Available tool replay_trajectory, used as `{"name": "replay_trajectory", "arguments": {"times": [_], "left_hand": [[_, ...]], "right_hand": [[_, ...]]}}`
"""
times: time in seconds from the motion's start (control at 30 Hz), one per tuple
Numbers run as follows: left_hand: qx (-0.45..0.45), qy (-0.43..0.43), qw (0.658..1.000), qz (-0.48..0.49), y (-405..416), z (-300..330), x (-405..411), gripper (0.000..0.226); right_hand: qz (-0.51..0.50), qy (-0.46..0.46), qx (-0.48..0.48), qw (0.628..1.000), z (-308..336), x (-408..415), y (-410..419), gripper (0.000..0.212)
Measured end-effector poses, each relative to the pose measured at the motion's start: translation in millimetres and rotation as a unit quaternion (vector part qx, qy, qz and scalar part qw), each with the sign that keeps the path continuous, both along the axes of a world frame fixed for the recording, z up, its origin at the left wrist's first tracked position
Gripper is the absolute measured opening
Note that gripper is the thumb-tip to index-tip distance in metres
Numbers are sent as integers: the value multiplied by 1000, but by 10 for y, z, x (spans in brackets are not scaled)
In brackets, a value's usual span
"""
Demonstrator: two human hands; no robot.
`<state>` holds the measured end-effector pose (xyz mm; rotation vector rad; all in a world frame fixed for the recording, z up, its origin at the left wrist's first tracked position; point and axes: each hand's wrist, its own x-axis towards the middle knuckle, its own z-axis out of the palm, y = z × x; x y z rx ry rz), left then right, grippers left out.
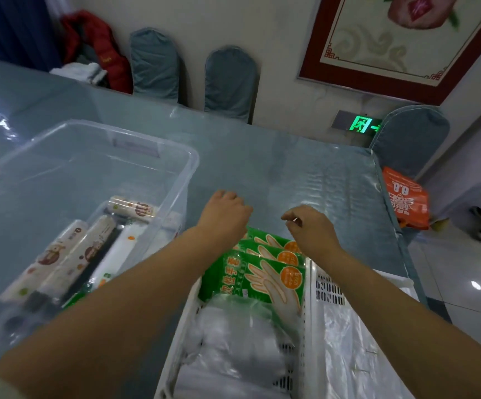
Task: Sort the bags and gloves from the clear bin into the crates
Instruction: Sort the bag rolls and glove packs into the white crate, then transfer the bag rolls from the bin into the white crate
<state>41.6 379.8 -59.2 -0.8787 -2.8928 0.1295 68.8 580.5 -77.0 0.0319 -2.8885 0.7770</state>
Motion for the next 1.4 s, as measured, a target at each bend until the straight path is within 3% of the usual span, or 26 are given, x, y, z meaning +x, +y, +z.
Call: {"name": "replay_trajectory", "arguments": {"times": [0.27, 0.43, 0.7, 0.8, 0.9, 0.97, 1.13, 1.27, 1.4], "left_hand": [[131, 114, 982, -68, -1158, 721, 174, 20], [140, 101, 985, 2, -2268, 870, 128, 20], [120, 52, 988, 83, -3789, 714, -78, 24], [106, 21, 991, 77, -4131, 580, -131, 28], [132, -23, 989, 59, -4323, 432, -137, 28], [187, -35, 980, 57, -4379, 362, -127, 25], [227, -32, 971, 70, -4410, 266, -167, 25], [235, -21, 969, 69, -4425, 225, -200, 25], [228, 0, 972, 60, -4412, 231, -195, 24]], "right_hand": [[82, 124, -56, 987, 733, 66, -1055, 17], [127, 117, -78, 982, 917, 2, -1957, 16], [174, 0, -46, 984, 788, -400, -3510, 17], [168, -79, 42, 982, 499, -564, -3965, 16], [153, -182, 144, 961, 70, -628, -4306, 19], [111, -254, 147, 949, -257, -607, -4472, 19], [-94, -341, -79, 932, -859, -472, -4786, 57], [-112, -310, -48, 943, -1023, -442, -4844, 69], [-154, -348, -89, 920, -873, -486, -4742, 57]]}}
